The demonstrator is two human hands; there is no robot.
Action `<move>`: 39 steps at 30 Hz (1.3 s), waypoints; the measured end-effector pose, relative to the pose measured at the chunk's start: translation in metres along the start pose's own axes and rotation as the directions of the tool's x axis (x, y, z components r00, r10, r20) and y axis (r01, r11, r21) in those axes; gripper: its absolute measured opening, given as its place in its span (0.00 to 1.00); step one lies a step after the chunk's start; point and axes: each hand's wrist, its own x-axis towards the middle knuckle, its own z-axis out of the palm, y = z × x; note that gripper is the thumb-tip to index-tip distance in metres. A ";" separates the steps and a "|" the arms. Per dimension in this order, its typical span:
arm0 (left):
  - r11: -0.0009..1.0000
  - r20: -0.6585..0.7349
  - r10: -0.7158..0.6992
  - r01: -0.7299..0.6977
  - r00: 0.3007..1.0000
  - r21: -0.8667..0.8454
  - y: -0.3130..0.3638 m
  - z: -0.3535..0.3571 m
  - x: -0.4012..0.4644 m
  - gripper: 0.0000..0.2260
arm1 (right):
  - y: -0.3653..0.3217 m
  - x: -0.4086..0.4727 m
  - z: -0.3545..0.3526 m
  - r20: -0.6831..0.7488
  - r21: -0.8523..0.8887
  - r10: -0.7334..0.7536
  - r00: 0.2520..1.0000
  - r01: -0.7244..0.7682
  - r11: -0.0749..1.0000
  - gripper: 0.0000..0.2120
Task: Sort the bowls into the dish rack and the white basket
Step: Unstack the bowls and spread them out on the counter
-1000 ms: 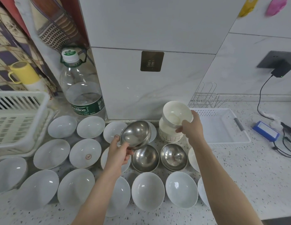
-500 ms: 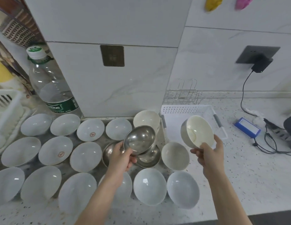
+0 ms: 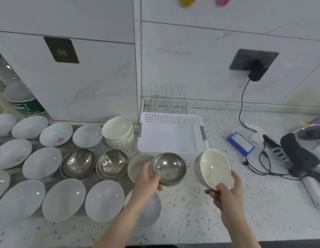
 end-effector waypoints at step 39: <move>0.969 0.035 -0.130 0.120 0.991 0.214 -0.017 0.042 0.016 0.32 | 0.047 0.006 -0.040 0.283 -0.372 0.028 0.959 0.083 0.924 0.32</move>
